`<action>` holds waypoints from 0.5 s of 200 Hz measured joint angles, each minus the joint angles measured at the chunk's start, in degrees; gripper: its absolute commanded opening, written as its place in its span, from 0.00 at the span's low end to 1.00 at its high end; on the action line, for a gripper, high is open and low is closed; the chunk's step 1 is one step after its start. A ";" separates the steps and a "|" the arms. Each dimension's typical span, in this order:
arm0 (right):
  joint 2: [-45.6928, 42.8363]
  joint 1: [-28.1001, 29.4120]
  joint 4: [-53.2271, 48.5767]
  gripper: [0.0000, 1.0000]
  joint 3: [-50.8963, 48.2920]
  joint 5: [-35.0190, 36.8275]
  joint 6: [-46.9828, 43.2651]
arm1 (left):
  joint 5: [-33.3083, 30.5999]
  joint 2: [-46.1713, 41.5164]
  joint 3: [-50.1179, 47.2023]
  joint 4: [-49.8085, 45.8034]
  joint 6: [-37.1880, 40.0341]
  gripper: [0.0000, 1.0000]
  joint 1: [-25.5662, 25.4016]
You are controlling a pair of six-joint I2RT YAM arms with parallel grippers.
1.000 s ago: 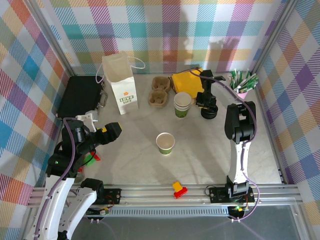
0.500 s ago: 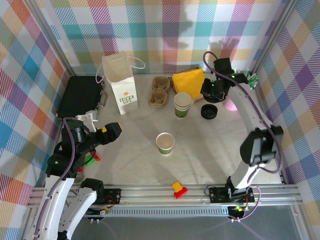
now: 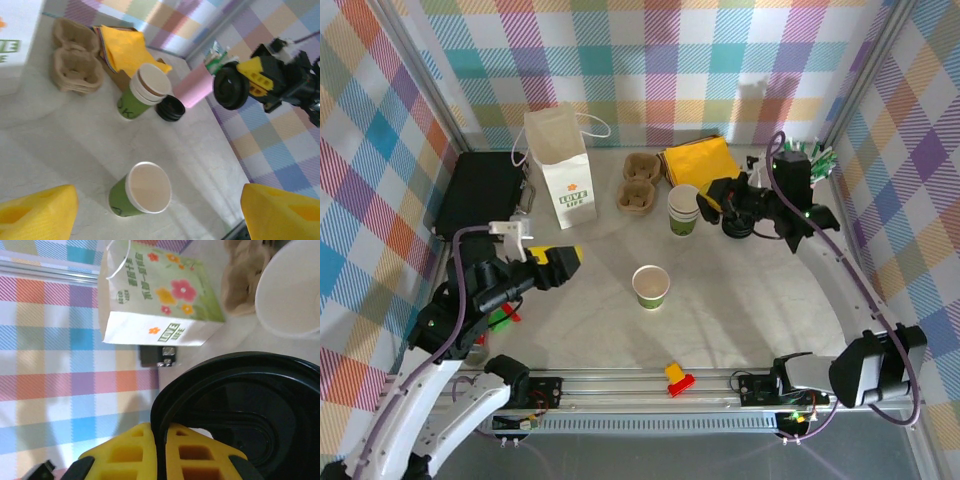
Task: Pack the takeout coffee
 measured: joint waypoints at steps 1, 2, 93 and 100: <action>-0.17 0.09 0.33 0.10 -0.37 -0.07 0.22 | -0.22 0.11 0.00 0.13 0.00 0.84 -0.28; -0.31 0.15 0.59 0.10 -0.61 -0.11 0.46 | -0.57 0.42 0.04 0.31 0.02 0.84 -0.96; -9.16 10.08 13.09 0.10 -14.36 2.32 14.58 | -16.55 27.19 2.40 19.28 6.88 0.86 -29.90; -9.16 10.38 13.29 0.10 -14.93 2.73 14.91 | -17.40 28.26 2.27 21.27 7.52 0.86 -30.40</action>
